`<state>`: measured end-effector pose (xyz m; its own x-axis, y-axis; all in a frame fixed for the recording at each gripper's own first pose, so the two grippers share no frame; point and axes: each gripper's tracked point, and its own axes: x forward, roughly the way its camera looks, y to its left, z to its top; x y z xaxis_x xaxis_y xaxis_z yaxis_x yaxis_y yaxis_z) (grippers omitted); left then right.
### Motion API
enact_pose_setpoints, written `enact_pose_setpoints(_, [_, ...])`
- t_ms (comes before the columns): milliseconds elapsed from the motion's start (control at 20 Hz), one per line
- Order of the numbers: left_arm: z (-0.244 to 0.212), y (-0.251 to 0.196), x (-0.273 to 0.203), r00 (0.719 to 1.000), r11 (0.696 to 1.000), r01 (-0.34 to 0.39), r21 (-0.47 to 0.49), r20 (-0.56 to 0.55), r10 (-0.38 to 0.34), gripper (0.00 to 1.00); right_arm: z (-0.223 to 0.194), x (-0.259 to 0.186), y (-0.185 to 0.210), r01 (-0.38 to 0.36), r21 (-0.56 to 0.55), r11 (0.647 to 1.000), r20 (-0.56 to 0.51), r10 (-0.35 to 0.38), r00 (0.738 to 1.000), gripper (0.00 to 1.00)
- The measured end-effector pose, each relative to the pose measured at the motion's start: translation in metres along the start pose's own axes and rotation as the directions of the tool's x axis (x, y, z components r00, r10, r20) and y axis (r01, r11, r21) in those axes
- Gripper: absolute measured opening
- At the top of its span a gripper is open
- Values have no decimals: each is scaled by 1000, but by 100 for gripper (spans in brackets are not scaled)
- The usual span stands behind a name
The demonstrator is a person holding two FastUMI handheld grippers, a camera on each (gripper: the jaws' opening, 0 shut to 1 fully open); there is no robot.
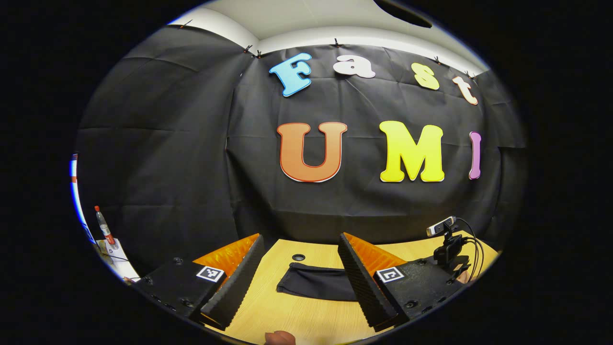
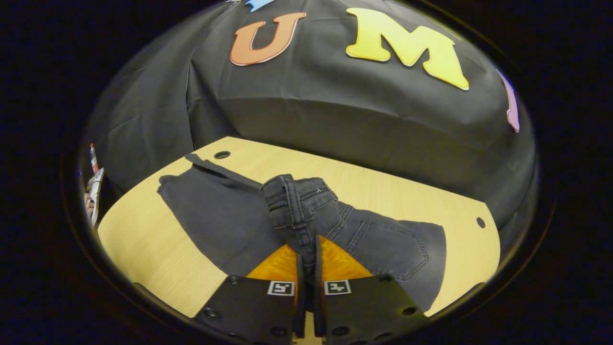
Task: Grasp the waist and the cuffs of the jeans and fold them to make the two legs overlap; first hold the waist and fold one-third of the jeans toward the cuffs, then hold the cuffs and fold the remaining one-third in the same direction to finish folding.
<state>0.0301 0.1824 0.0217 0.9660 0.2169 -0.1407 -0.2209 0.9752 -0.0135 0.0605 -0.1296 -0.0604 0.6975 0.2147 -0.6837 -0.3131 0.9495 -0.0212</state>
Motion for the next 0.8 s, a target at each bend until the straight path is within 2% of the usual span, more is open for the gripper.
enact_pose_setpoints(100, [1,1,1,1000,1000,4,9,6,-4,99,-3,3,1,-7,-5,1000,-5,7,1000,10])
enact_pose_setpoints(200, [0,0,2,1000,1000,11,10,7,-11,99,-8,4,10,-59,7,998,-15,59,998,13])
enact_pose_setpoints(400, [-1,-3,1,1000,1000,15,-10,-9,-15,99,-16,5,24,-97,12,995,-26,97,995,72])
enact_pose_setpoints(550, [-18,-14,4,996,992,34,-122,-75,-43,99,6,-3,26,-96,4,995,43,95,995,100])
enact_pose_setpoints(650, [-31,-12,5,994,983,-2,-184,-108,-18,99,25,-11,24,-95,-1,995,89,95,991,100])
enact_pose_setpoints(800, [-53,-6,15,985,954,-18,-299,-167,-34,99,57,-27,10,-85,-5,996,163,84,983,100])
